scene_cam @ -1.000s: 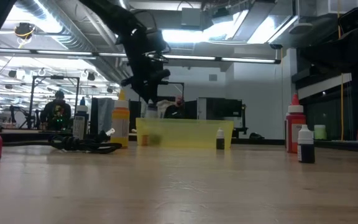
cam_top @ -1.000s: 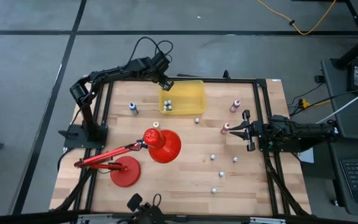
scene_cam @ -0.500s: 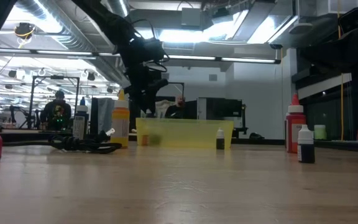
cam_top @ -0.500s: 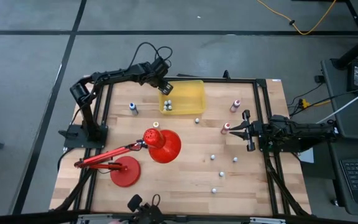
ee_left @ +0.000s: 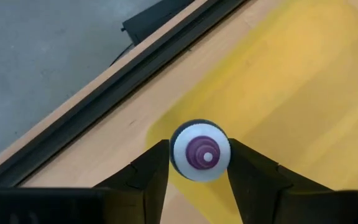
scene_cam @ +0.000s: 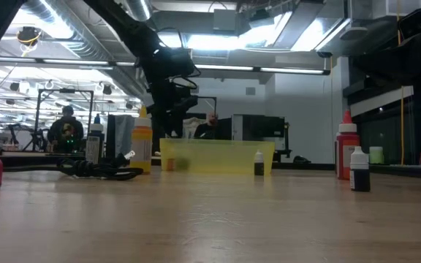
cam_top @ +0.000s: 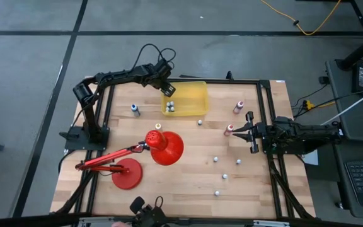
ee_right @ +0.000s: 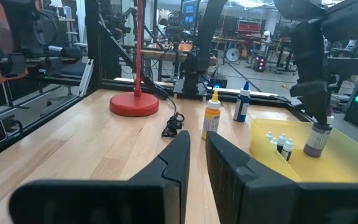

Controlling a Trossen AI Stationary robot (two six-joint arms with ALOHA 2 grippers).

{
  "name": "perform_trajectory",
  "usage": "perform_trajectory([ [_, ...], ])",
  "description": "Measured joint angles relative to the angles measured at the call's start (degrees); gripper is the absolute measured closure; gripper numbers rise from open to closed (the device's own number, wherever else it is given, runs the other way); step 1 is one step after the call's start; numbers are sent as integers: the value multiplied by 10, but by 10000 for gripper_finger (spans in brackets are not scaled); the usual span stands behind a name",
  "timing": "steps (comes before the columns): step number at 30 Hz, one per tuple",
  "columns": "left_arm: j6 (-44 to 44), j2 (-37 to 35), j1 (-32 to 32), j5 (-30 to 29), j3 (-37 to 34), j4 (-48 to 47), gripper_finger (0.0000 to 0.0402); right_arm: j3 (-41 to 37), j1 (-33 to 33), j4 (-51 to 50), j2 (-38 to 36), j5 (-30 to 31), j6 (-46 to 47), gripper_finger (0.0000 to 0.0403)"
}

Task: Pick & Place food coloring
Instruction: Put the purple food coloring bottle into the yellow bin, then put the blue food coloring bottle into the yellow bin

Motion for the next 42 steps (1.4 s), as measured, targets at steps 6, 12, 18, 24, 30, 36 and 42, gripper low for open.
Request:
perform_trajectory([
  [6, 0, -2, 0, -2, 0, -1, 240, 0, 0, 0, 0, 0, 0, 347],
  [12, 7, -2, 0, -6, 26, -19, 219, 0, 0, 0, 0, 0, 0, 347],
  [18, 36, -24, 0, -9, 38, -24, 167, 0, 0, 0, 0, 0, 0, 347],
  [24, 34, -87, -3, -16, 38, -29, 109, 0, 0, 0, 0, 0, 0, 347],
  [30, -25, -165, 2, -11, 17, -10, 91, 0, 0, 0, 0, 0, 0, 347],
  [36, -46, -241, 13, -10, -73, 36, 95, 0, 0, 0, 0, 0, 0, 347],
  [42, -51, -291, 10, -3, -148, 42, 95, 0, 0, 0, 0, 0, 0, 347],
])
